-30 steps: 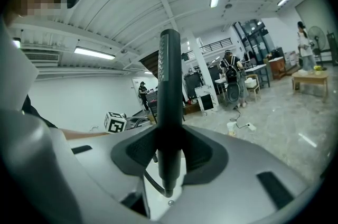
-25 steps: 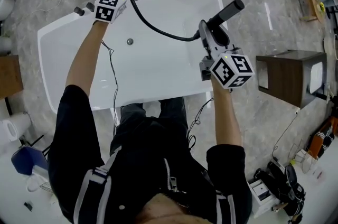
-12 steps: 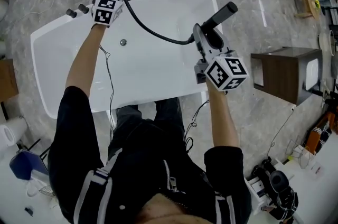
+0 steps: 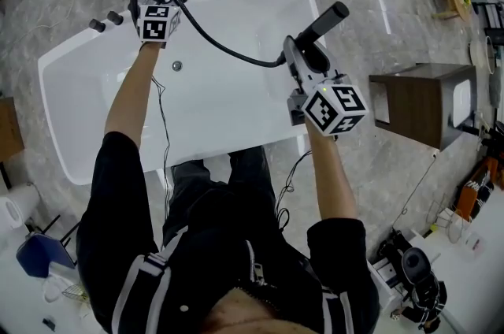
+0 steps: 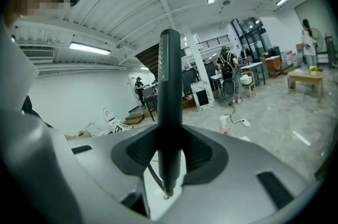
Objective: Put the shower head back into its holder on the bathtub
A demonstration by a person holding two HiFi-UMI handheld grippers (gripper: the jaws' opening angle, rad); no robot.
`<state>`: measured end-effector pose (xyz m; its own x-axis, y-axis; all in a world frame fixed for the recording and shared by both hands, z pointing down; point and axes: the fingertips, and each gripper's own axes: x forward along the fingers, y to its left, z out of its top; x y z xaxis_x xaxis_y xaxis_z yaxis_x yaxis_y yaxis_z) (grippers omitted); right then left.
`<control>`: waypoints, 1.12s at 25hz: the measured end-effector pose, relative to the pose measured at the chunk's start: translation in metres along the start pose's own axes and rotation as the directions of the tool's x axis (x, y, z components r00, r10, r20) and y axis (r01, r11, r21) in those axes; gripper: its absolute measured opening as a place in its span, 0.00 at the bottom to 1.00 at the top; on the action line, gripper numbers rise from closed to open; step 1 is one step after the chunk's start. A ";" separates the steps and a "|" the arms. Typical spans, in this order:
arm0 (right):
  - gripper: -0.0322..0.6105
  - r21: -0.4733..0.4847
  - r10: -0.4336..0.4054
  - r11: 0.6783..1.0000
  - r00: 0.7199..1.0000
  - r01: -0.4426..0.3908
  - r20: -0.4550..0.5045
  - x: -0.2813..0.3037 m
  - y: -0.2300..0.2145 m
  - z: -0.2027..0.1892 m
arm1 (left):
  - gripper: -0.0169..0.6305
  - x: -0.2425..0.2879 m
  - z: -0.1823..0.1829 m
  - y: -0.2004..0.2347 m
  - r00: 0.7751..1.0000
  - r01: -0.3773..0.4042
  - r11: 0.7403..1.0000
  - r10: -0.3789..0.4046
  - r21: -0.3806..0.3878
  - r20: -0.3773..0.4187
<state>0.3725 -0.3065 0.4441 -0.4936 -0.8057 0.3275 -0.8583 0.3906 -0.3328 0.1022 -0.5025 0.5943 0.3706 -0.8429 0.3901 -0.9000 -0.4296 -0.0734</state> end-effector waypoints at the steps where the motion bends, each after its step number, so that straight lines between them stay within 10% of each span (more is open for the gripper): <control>1: 0.27 -0.001 0.000 1.000 1.000 0.000 -0.002 0.001 -0.001 0.000 | 0.14 0.003 -0.003 -0.001 1.000 -0.002 1.000 0.002 -0.005 -0.002; 28: 0.27 -0.031 0.009 1.000 0.997 -0.006 0.074 -0.016 0.004 0.022 | 0.15 0.030 -0.138 -0.022 0.973 -0.034 0.989 -0.001 -0.144 -0.231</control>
<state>0.3796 -0.3019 0.4183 -0.4892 -0.8330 0.2585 -0.8591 0.4092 -0.3073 0.1013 -0.4742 0.7345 0.3080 -0.7447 0.5920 -0.9356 -0.3499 0.0467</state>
